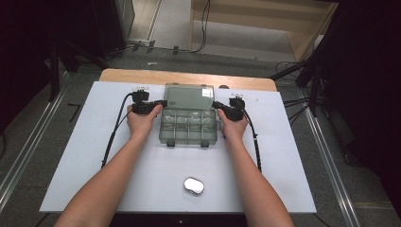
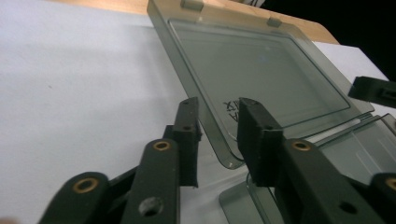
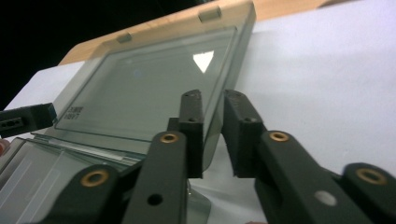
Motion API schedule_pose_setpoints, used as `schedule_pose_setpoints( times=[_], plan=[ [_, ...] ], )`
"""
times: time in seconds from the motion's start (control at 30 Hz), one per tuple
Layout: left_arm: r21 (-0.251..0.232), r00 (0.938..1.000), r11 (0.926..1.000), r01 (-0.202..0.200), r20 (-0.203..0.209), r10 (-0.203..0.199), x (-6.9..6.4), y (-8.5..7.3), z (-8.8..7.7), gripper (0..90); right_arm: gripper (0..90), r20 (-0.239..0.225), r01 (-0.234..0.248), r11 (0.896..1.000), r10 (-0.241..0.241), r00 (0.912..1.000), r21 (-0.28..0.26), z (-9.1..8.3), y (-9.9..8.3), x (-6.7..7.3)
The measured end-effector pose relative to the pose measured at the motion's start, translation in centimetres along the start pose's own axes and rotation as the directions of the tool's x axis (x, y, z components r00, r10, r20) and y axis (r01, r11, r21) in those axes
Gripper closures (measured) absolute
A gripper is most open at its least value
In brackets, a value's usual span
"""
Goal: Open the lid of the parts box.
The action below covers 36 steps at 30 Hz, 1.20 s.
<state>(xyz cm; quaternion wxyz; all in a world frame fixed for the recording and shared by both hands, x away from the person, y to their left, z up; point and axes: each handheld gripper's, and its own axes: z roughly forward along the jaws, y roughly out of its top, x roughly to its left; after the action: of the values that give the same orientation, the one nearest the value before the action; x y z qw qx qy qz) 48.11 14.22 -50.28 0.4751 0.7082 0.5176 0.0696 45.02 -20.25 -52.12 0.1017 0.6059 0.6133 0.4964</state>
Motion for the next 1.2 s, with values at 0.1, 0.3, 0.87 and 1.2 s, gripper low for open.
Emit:
schedule_pose_setpoints(
  times=[0.1,0.3,0.87,1.2],
  plan=[
    [-0.018,0.9999,0.9998,-0.011,0.005,0.011,0.0,0.0,-0.4,60.4,60.5,0.003,0.038,0.999,-0.038,0.9993,-0.018,-0.3,-0.1,0.3],
    [-0.058,0.9989,0.9976,-0.039,0.026,0.04,-0.3,-0.1,-1.5,47.0,44.9,0.005,0.099,0.995,-0.099,0.995,-0.029,-1.2,-0.2,0.7],
    [-0.133,0.9771,0.9752,-0.177,0.095,0.19,-2.2,-1.1,-4.6,9.4,8.5,-0.014,0.265,0.961,-0.267,0.9635,-0.081,-5.2,-1.5,3.0],
    [-0.151,0.9646,0.9614,-0.23,0.095,0.246,-2.7,-2.1,-6.7,0.0,0.0,-0.044,0.317,0.942,-0.323,0.9453,-0.105,-7.1,-3.0,3.4]
  ],
)
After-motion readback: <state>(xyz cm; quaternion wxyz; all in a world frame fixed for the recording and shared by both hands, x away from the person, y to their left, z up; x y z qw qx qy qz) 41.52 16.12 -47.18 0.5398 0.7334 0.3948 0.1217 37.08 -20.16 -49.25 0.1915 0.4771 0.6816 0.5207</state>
